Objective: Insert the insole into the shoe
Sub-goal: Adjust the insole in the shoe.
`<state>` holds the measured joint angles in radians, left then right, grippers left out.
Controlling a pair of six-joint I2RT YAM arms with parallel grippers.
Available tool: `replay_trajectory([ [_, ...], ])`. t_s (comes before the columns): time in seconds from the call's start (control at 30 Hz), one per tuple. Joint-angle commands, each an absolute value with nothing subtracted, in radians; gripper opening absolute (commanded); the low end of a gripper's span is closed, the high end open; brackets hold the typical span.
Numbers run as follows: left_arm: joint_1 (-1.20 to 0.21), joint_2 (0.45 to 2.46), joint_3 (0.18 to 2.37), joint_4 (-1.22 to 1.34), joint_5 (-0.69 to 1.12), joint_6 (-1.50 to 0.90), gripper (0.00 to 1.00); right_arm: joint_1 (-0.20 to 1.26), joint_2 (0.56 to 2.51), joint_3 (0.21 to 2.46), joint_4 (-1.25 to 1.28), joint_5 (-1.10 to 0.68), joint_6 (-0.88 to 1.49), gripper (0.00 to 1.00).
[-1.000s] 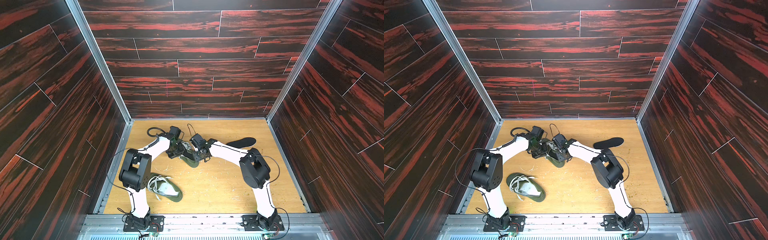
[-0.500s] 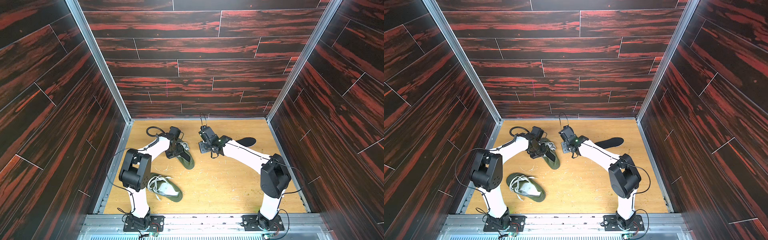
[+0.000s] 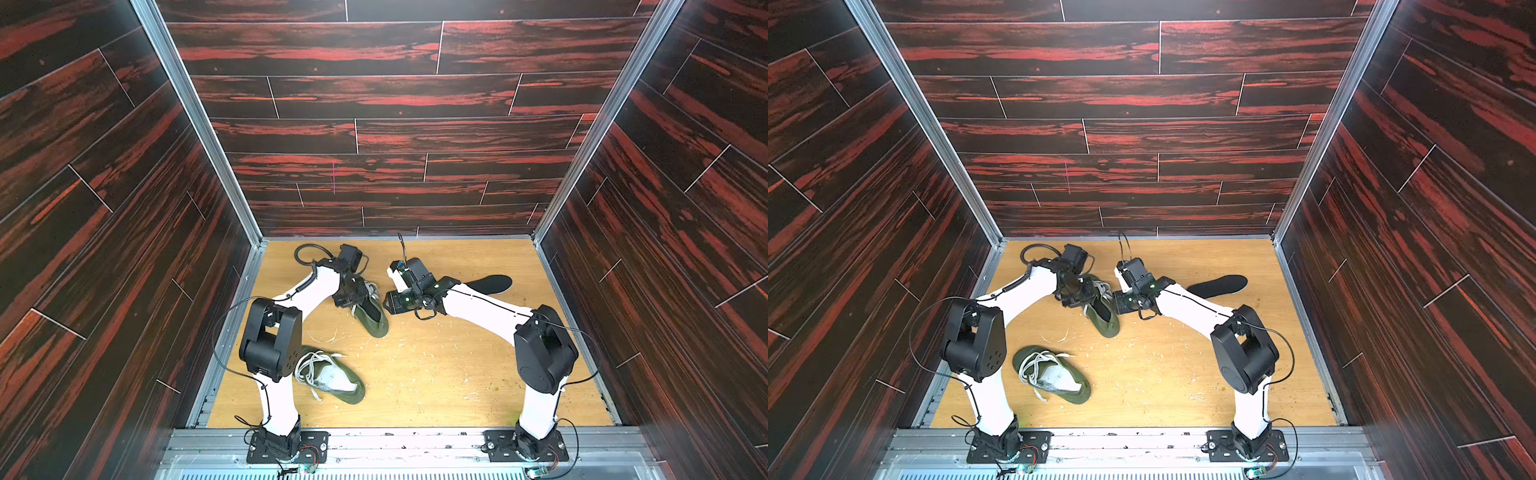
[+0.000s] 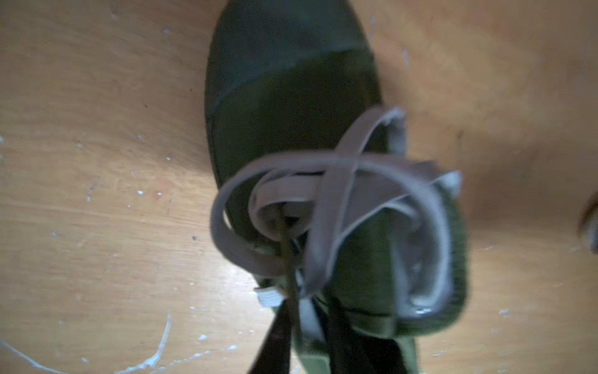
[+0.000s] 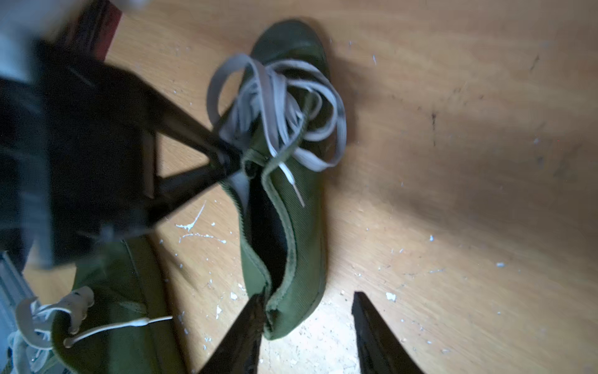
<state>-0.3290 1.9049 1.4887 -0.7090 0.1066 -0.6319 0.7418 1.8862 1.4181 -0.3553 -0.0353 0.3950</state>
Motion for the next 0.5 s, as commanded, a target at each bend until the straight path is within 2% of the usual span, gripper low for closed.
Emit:
replay_trajectory([
  [0.0, -0.327, 1.847, 1.529, -0.789, 0.097, -0.614, 0.43, 0.707, 1.88, 1.382, -0.317, -0.09, 0.432, 0.48],
  [0.23, -0.347, 1.719, 1.476, -0.877, -0.01, -0.686, 0.59, 0.645, 1.837, 1.321, -0.291, -0.116, 0.437, 0.48],
  [0.33, -0.368, 1.649, 1.454, -0.898, -0.094, -0.73, 0.61, 0.637, 1.834, 1.322, -0.297, -0.114, 0.418, 0.48],
  [0.47, -0.41, 1.611, 1.408, -0.885, -0.087, -0.813, 0.61, 0.634, 1.828, 1.318, -0.292, -0.113, 0.407, 0.48],
])
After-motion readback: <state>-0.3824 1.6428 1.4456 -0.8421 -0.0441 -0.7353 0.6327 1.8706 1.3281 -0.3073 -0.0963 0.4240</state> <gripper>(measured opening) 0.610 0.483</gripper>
